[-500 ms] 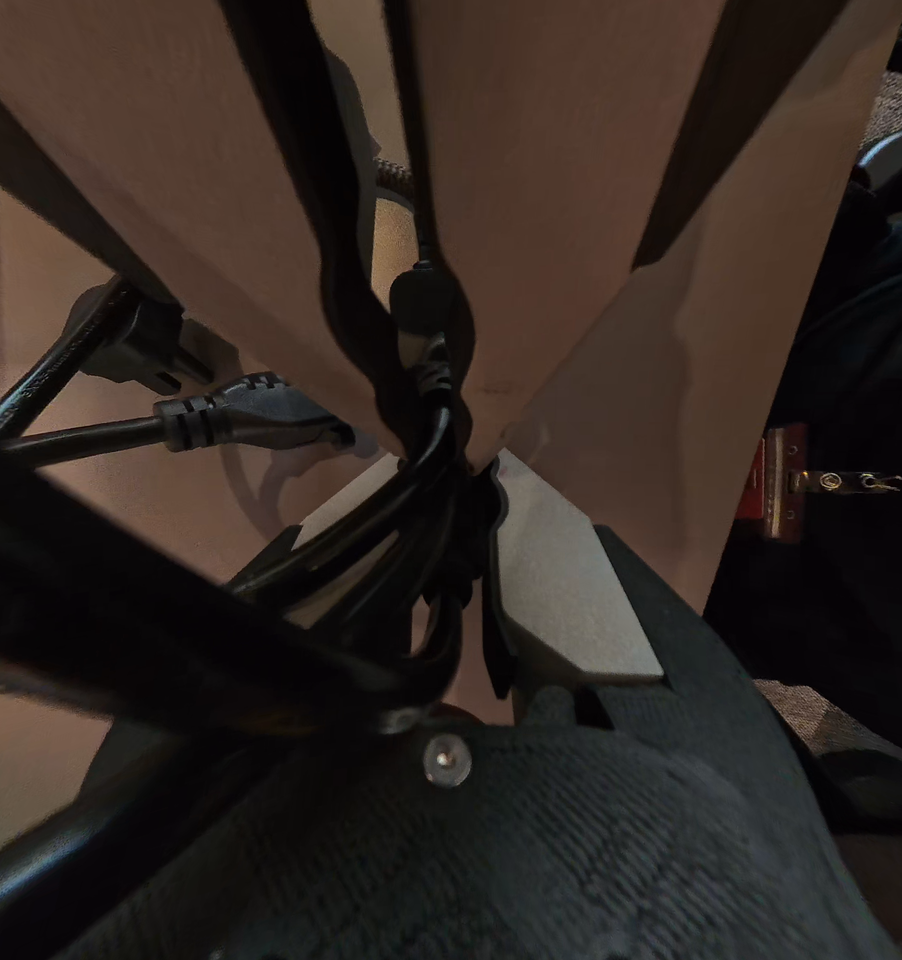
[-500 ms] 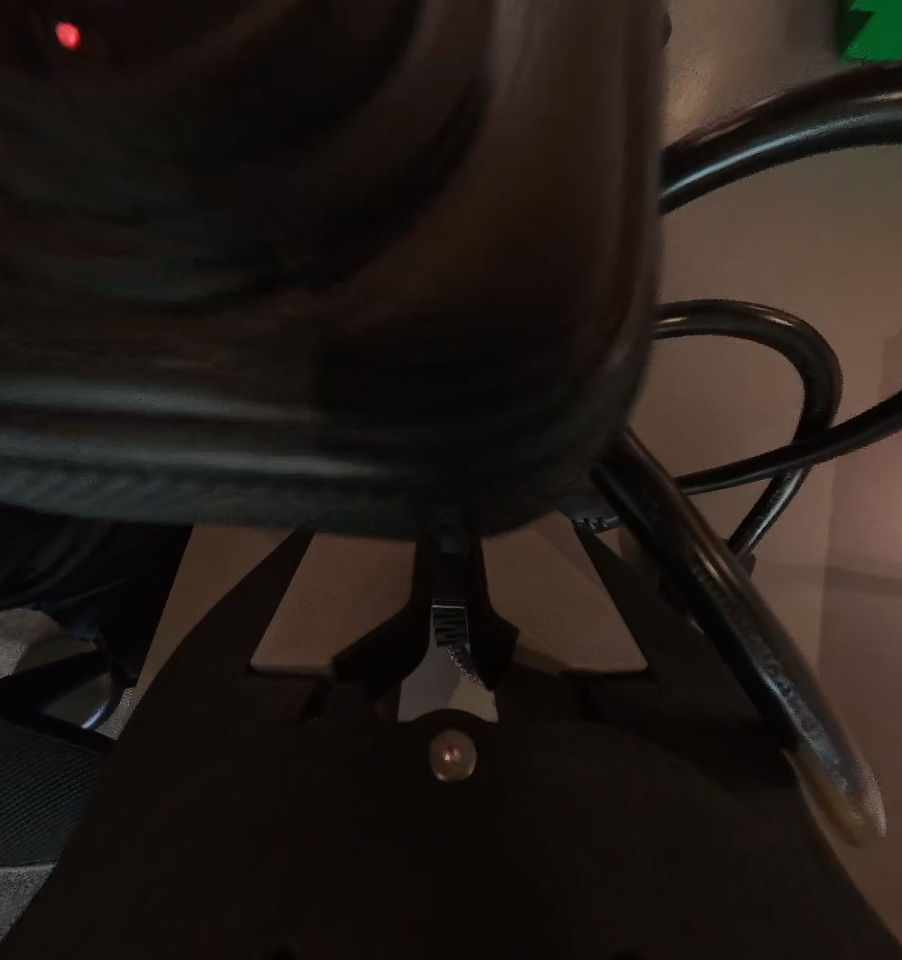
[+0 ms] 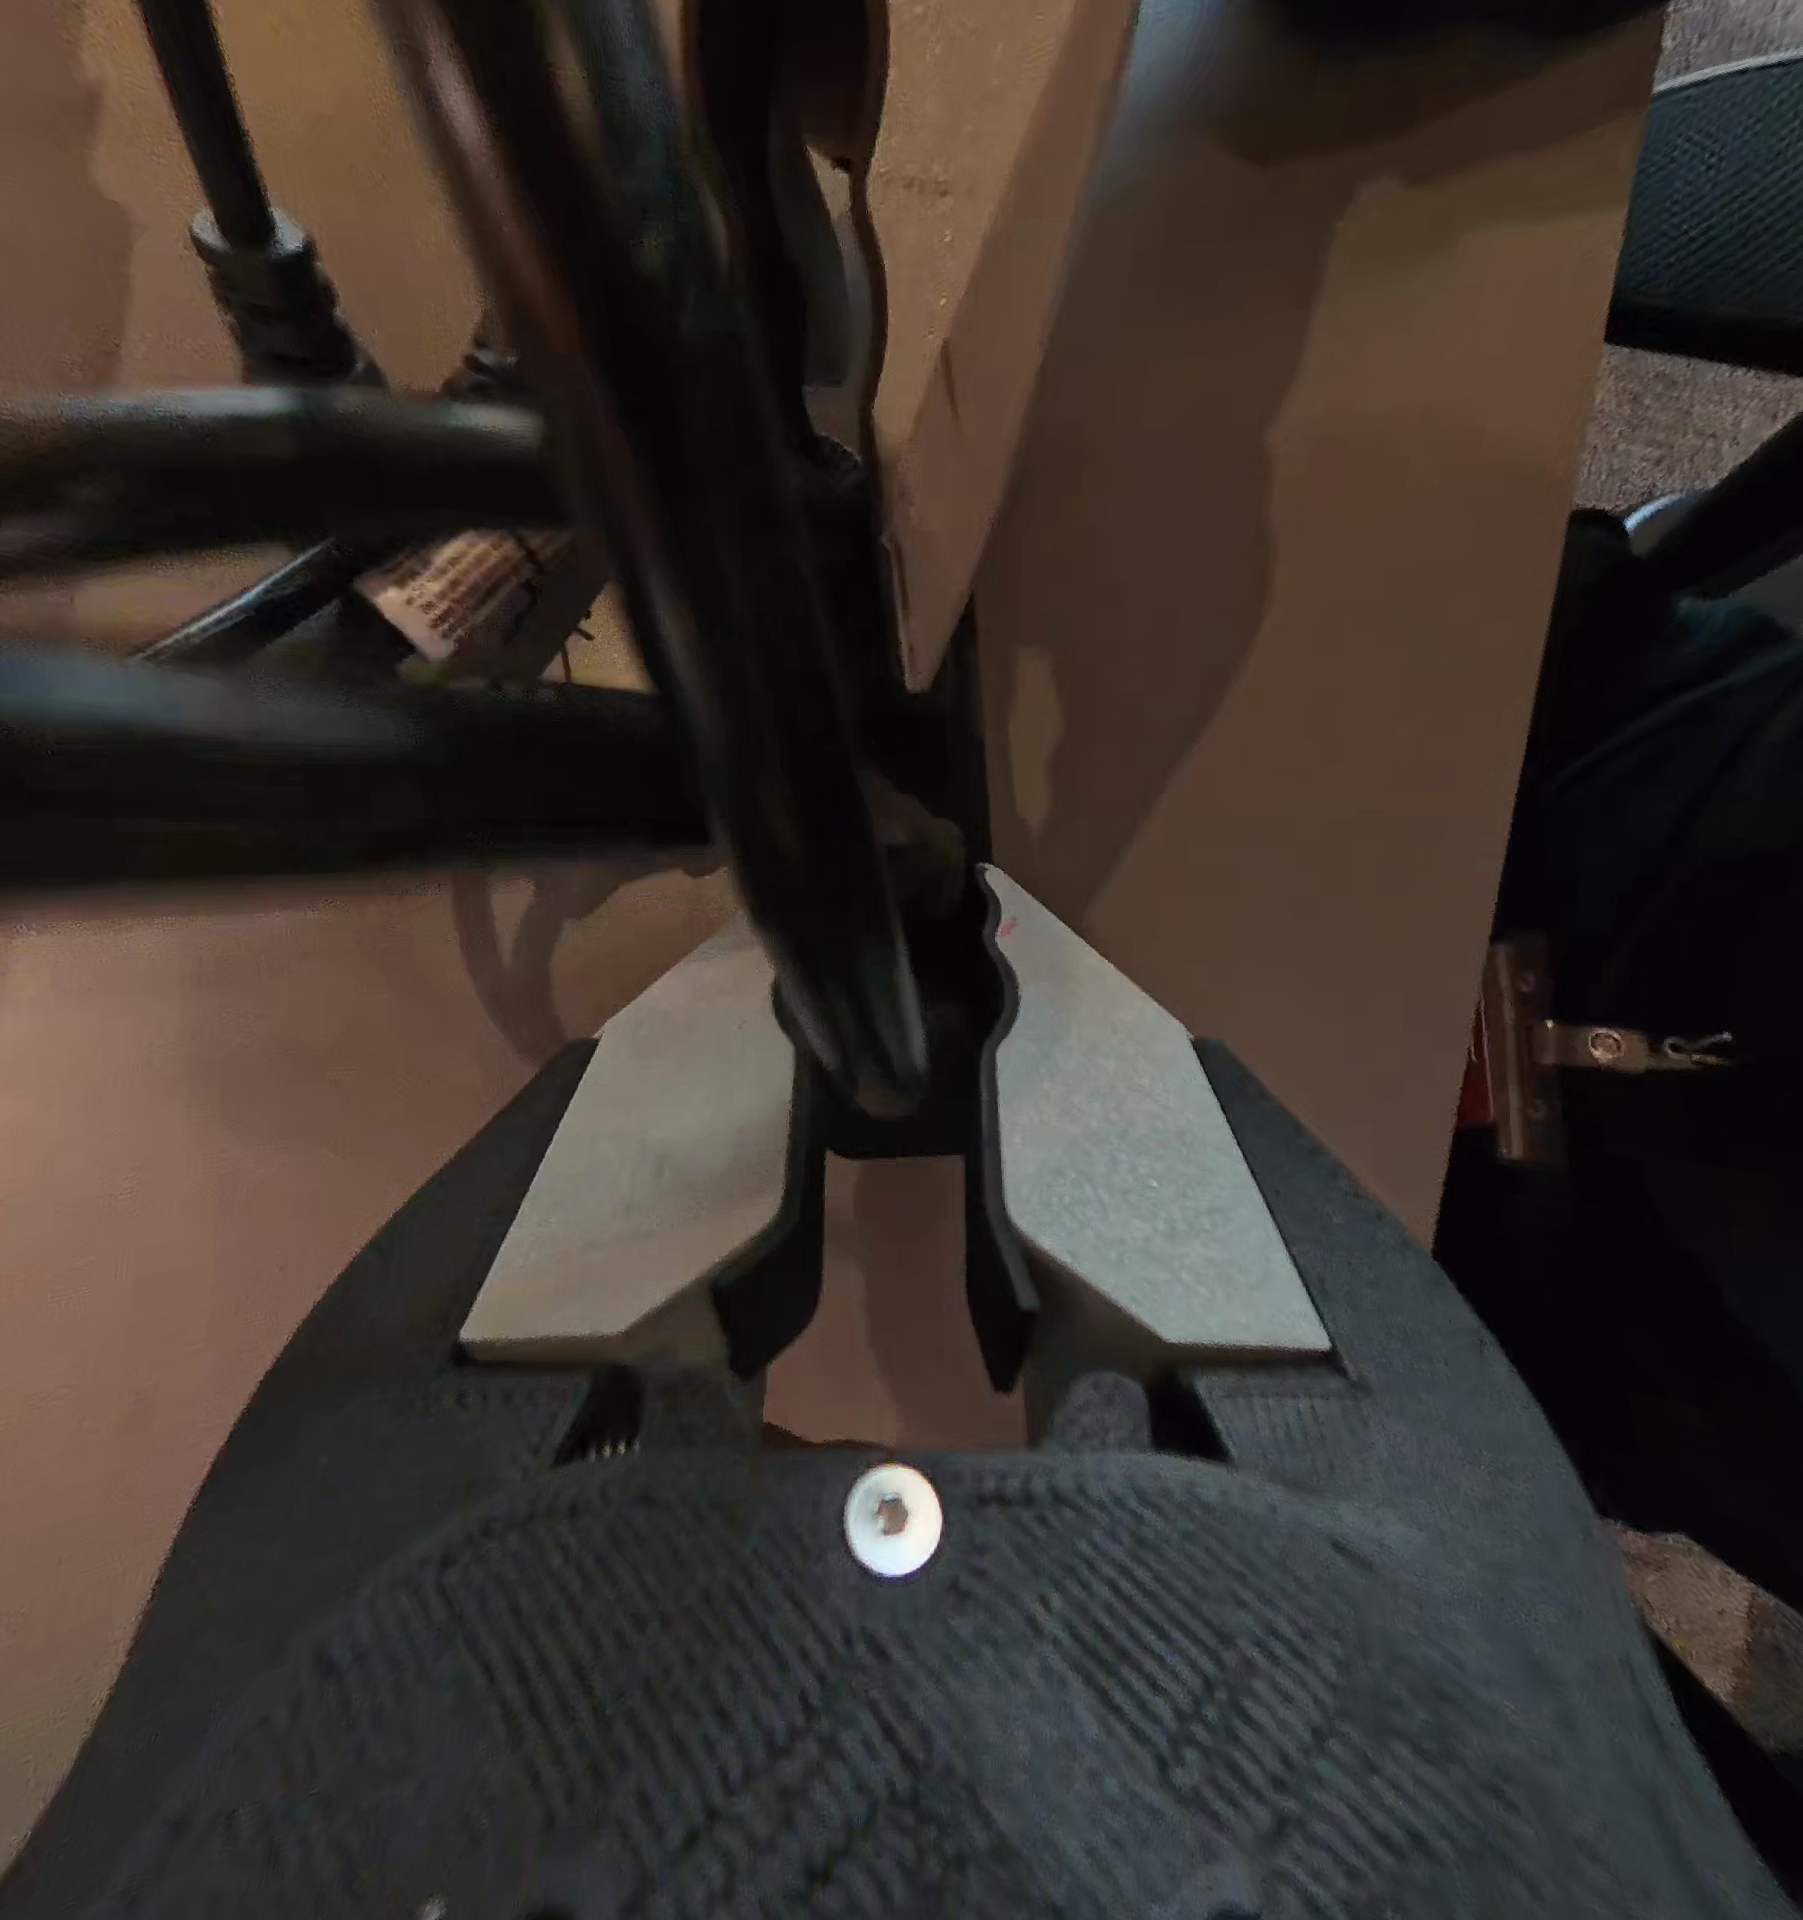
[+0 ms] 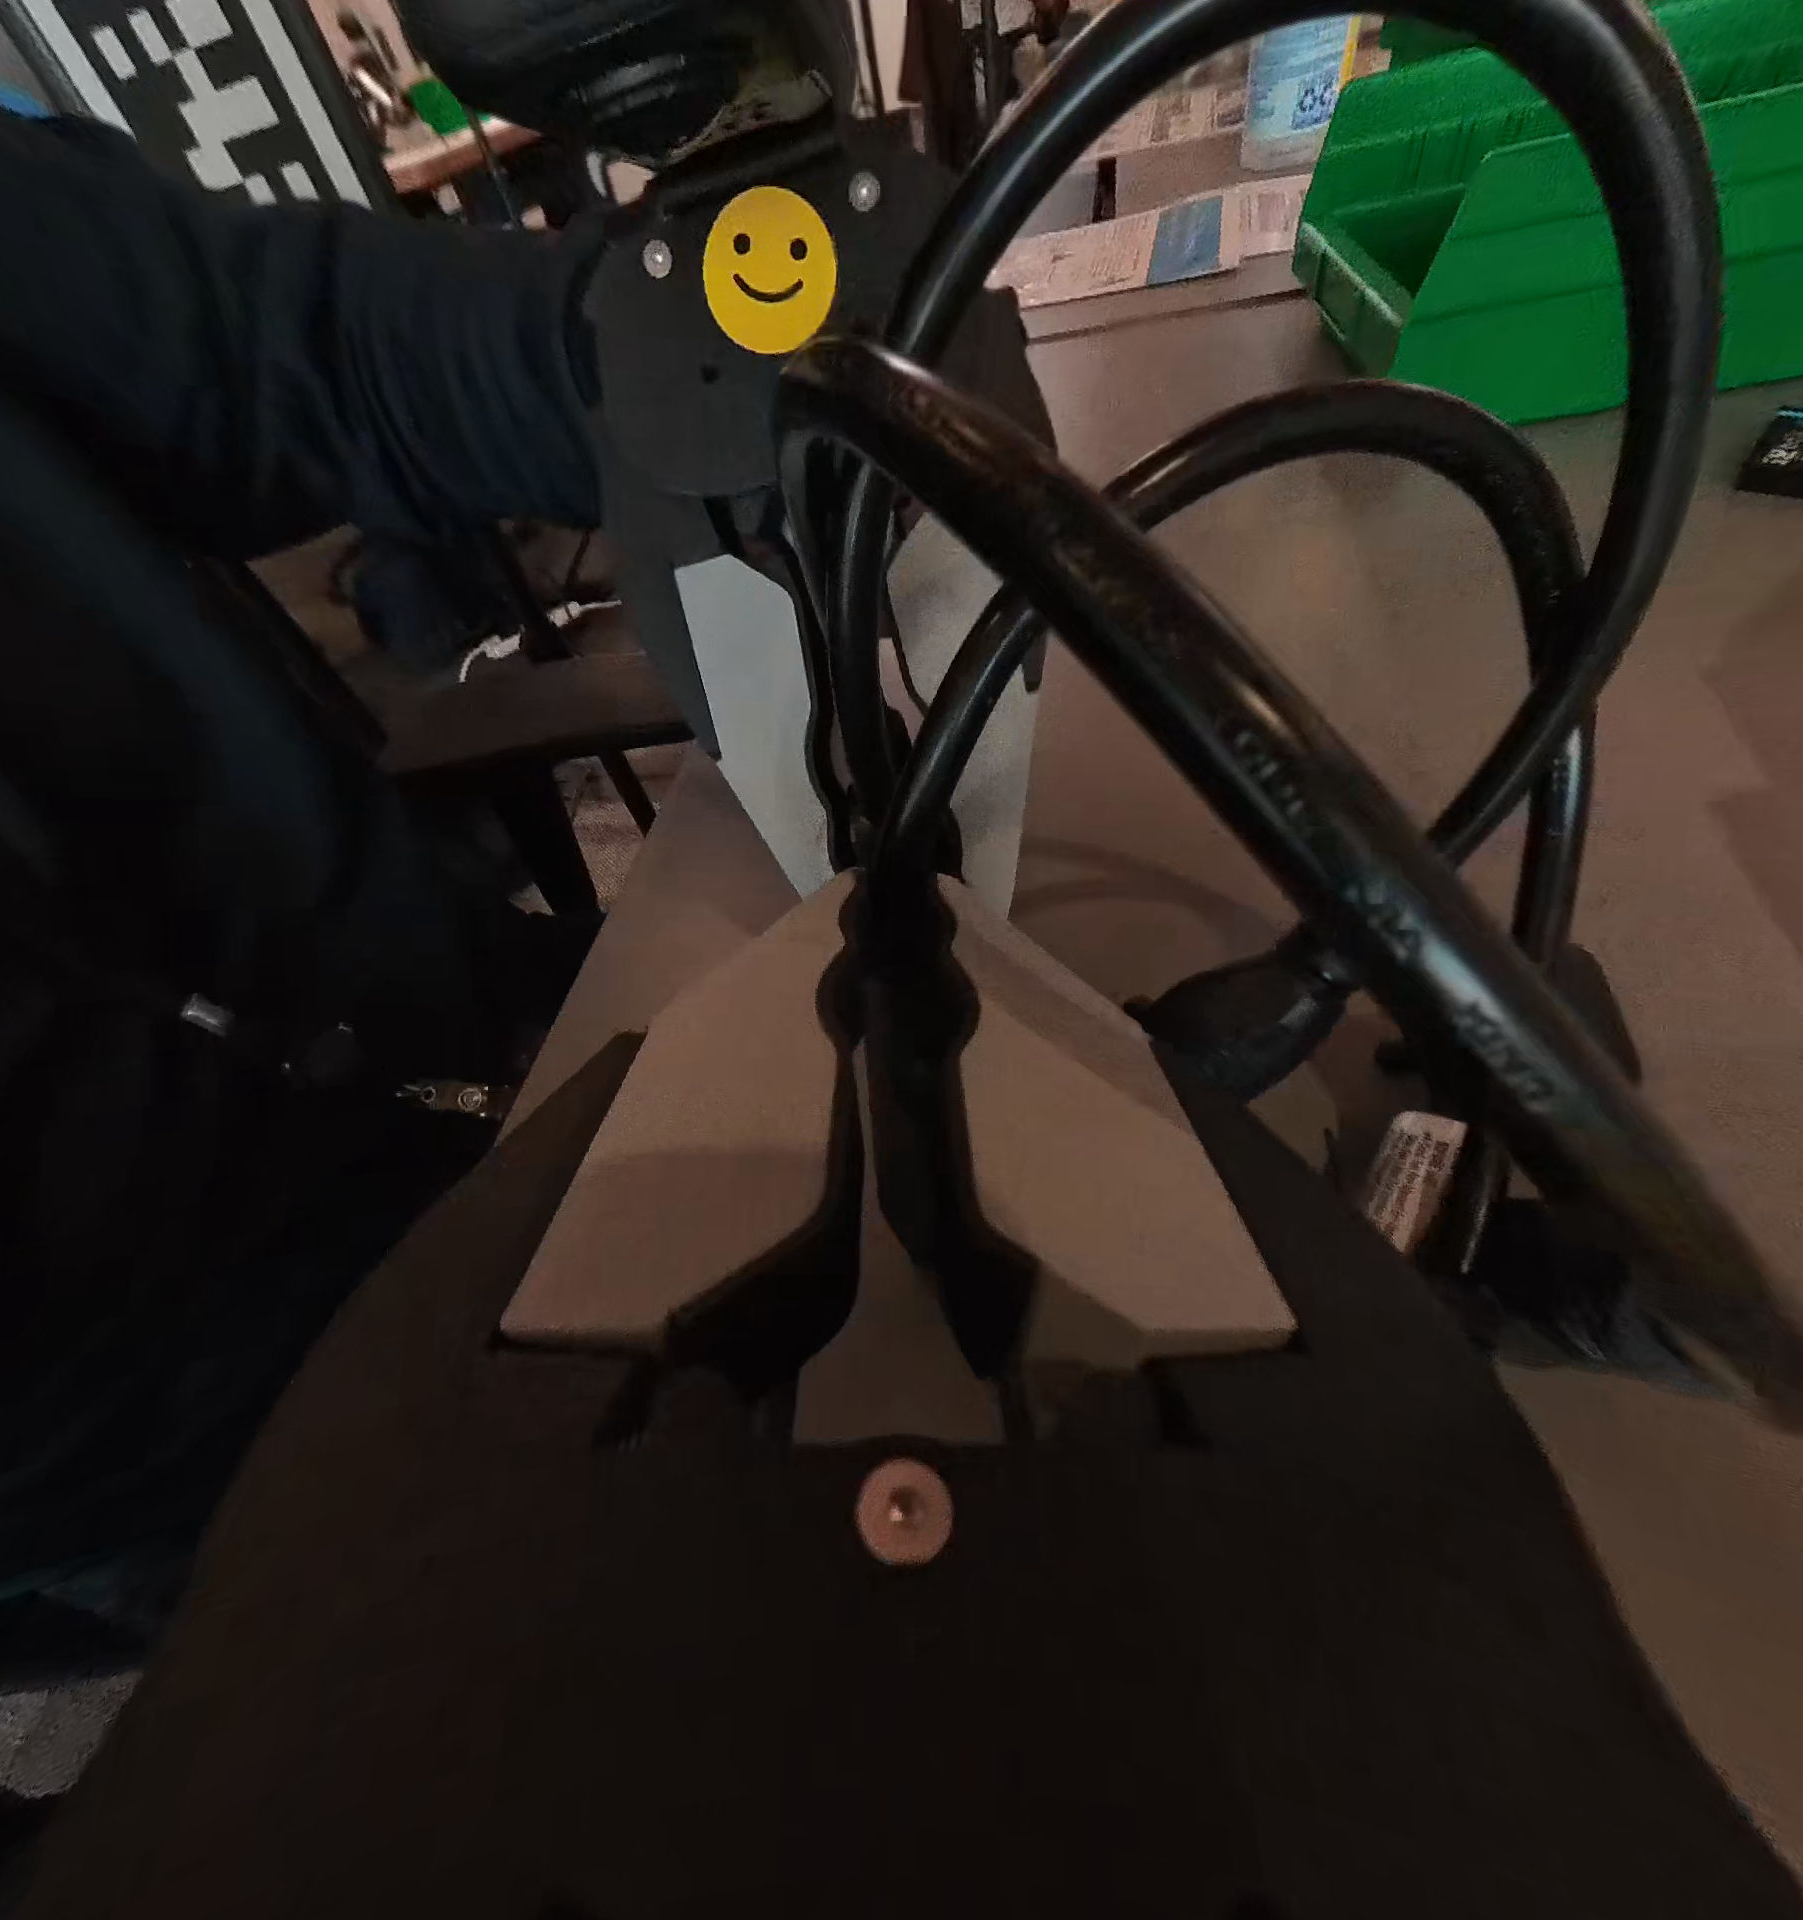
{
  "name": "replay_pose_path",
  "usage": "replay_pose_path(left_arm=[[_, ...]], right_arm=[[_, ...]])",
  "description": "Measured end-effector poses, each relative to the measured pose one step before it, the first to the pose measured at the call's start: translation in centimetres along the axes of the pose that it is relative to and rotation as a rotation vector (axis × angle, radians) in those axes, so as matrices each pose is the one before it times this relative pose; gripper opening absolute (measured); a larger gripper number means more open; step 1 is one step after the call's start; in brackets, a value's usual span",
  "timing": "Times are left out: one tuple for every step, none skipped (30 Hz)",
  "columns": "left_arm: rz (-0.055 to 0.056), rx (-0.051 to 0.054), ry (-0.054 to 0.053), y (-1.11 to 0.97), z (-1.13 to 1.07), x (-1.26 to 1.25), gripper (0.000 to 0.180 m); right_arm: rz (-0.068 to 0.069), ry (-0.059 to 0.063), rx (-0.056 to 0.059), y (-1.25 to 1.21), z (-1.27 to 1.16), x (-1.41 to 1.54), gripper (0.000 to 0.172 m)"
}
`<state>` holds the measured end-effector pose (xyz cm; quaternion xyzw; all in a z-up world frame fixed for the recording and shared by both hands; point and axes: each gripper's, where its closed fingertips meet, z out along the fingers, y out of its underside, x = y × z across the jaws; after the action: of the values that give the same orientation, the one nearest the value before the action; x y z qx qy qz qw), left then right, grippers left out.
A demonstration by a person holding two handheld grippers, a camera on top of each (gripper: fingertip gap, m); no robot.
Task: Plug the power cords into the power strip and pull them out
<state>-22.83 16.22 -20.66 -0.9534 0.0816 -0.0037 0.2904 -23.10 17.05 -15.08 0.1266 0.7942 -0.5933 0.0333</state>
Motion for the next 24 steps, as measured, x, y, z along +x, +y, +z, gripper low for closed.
replay_pose_path(left_arm=[[0.0099,-0.0107,0.0141,0.192,0.261,0.267,0.026],[-0.0019,-0.0038,0.0116,0.054,-0.003,0.133,0.025],[0.0041,-0.0089,0.0075,0.084,-0.071,0.010,0.025],[-0.0035,-0.0033,0.0086,-0.093,0.044,-0.017,0.024],[0.0052,-0.0124,0.0036,-0.053,-0.016,-0.061,0.024],[0.0045,-0.0209,-0.0043,0.036,-0.018,-0.139,0.024],[0.0011,-0.0194,-0.0091,0.036,-0.026,-0.166,0.024],[-0.0033,-0.0134,-0.0057,0.074,-0.020,-0.093,0.024],[-0.0045,-0.0019,-0.0018,0.051,-0.015,0.001,0.025],[-0.0057,0.0075,-0.0021,0.037,-0.002,0.019,0.025],[-0.0060,0.0146,-0.0008,0.046,0.009,0.028,0.025],[-0.0058,0.0185,0.0045,0.024,-0.009,0.046,0.025],[-0.0111,0.0162,0.0031,0.019,-0.044,0.007,0.026],[-0.0099,0.0293,0.0043,-0.244,-0.115,0.035,0.026],[-0.0132,0.0206,0.0056,-0.202,-0.024,0.023,0.026],[0.0011,-0.0023,-0.0037,0.093,0.269,-0.059,0.026],[0.0100,-0.0052,-0.0039,-0.047,0.130,-0.052,0.025],[0.0023,-0.0296,-0.0004,0.097,-0.112,-0.070,0.025],[0.0143,-0.0236,-0.0060,0.154,-0.061,-0.045,0.025],[0.0028,-0.0027,-0.0035,0.035,0.028,0.029,0.025],[-0.0059,0.0092,0.0030,0.020,0.023,0.037,0.026],[-0.0027,0.0099,0.0023,-0.005,0.011,0.034,0.026],[0.0007,0.0128,0.0018,-0.115,-0.034,0.039,0.026],[-0.0017,0.0146,0.0057,-0.222,-0.031,0.110,0.026]], right_arm=[[0.0118,-0.0305,0.0028,0.118,0.336,-0.285,0.006],[0.0067,-0.0267,-0.0017,0.018,0.319,-0.248,0.007],[-0.0138,-0.0017,-0.0119,-0.113,0.264,-0.046,0.007],[-0.0265,0.0146,-0.0277,-0.031,0.347,0.000,0.006],[-0.0251,0.0205,-0.0346,-0.045,0.357,0.083,0.007],[-0.0218,0.0251,-0.0351,-0.051,0.230,0.175,0.006],[-0.0259,0.0322,-0.0311,-0.039,0.152,0.182,0.006],[-0.0231,0.0309,-0.0231,-0.008,0.082,0.100,0.006],[-0.0122,0.0211,-0.0110,0.024,0.045,0.021,0.006],[-0.0044,0.0108,0.0037,0.048,-0.021,-0.002,0.006],[0.0019,0.0012,0.0128,0.048,-0.118,0.046,0.006],[0.0059,-0.0103,0.0103,0.058,-0.266,-0.002,0.006],[0.0065,-0.0148,0.0020,0.131,-0.417,0.018,0.006],[0.0050,-0.0069,0.0031,0.065,-0.468,0.085,0.007],[0.0081,-0.0025,0.0074,-0.014,-0.302,0.061,0.007],[0.0144,-0.0054,0.0022,0.040,0.120,-0.038,0.007],[0.0180,-0.0003,0.0011,-0.082,0.504,-0.011,0.007],[0.0084,0.0137,-0.0046,-0.177,0.458,0.066,0.006],[-0.0118,0.0214,-0.0142,-0.010,0.178,0.057,0.006],[-0.0213,0.0176,-0.0112,0.080,-0.041,0.016,0.006],[-0.0175,0.0022,-0.0067,0.146,-0.199,-0.005,0.006],[-0.0055,-0.0117,-0.0080,0.212,-0.353,0.004,0.006],[0.0005,-0.0128,-0.0072,0.205,-0.424,0.007,0.006],[0.0025,-0.0095,0.0002,0.094,-0.324,-0.027,0.006]])
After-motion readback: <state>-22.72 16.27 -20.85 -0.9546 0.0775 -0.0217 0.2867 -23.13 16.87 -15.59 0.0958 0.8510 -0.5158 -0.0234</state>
